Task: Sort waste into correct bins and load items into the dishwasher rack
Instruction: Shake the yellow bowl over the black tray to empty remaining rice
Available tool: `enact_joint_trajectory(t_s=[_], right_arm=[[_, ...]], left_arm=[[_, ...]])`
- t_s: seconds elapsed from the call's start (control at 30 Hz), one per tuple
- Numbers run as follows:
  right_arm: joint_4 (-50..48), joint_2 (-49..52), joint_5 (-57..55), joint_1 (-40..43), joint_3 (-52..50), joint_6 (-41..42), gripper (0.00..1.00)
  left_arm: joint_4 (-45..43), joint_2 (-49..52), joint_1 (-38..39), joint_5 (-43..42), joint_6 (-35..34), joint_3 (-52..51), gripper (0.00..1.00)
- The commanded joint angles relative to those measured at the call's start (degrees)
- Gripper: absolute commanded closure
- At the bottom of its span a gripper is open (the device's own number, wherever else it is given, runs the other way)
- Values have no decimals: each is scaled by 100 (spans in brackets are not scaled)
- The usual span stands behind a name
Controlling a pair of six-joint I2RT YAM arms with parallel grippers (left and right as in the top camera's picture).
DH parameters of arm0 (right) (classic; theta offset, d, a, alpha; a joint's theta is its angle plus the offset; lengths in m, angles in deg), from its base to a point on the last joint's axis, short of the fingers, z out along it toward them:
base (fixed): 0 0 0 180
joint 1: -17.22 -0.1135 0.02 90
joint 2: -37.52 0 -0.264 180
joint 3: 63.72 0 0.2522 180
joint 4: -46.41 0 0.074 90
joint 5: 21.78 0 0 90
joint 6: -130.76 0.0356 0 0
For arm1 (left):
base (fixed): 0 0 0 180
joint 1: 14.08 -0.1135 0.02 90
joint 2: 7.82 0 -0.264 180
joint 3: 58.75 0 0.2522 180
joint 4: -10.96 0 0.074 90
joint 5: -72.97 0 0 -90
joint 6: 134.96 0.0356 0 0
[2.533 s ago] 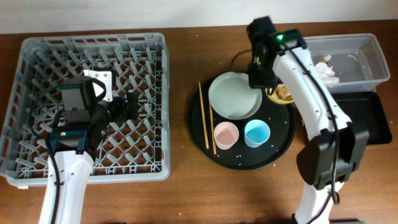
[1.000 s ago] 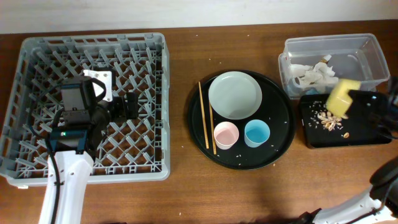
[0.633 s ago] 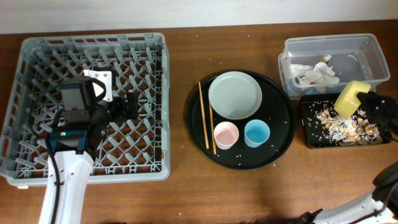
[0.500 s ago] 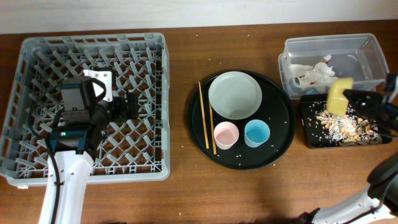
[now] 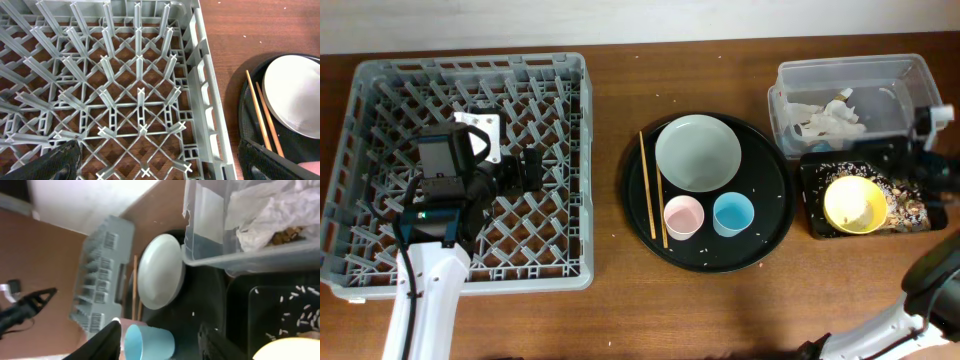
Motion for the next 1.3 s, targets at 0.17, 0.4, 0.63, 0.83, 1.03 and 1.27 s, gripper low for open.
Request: enact_joint_trajectory(t_s=[0.17, 0.4, 0.63, 0.83, 1.03, 1.27], right_arm=[[772, -323, -5005, -1985, 1539, 3399, 54], [1493, -321, -6533, -2691, 1370, 4347, 67], [79, -297, -7213, -3029, -310, 5005, 75], [-1222, -289, -7554, -3029, -1493, 4937, 62], [-1591, -291, -7705, -3023, -1606, 4894, 80], [-1847, -289, -7700, -3023, -1729, 4671, 96]], left_arm=[[-7, 20, -9, -42, 4, 79, 1], [-7, 20, -9, -44, 4, 79, 1], [-7, 20, -9, -42, 4, 79, 1], [-9, 20, -9, -42, 4, 79, 1], [-7, 20, -9, -44, 4, 79, 1], [-7, 20, -9, -44, 4, 79, 1]])
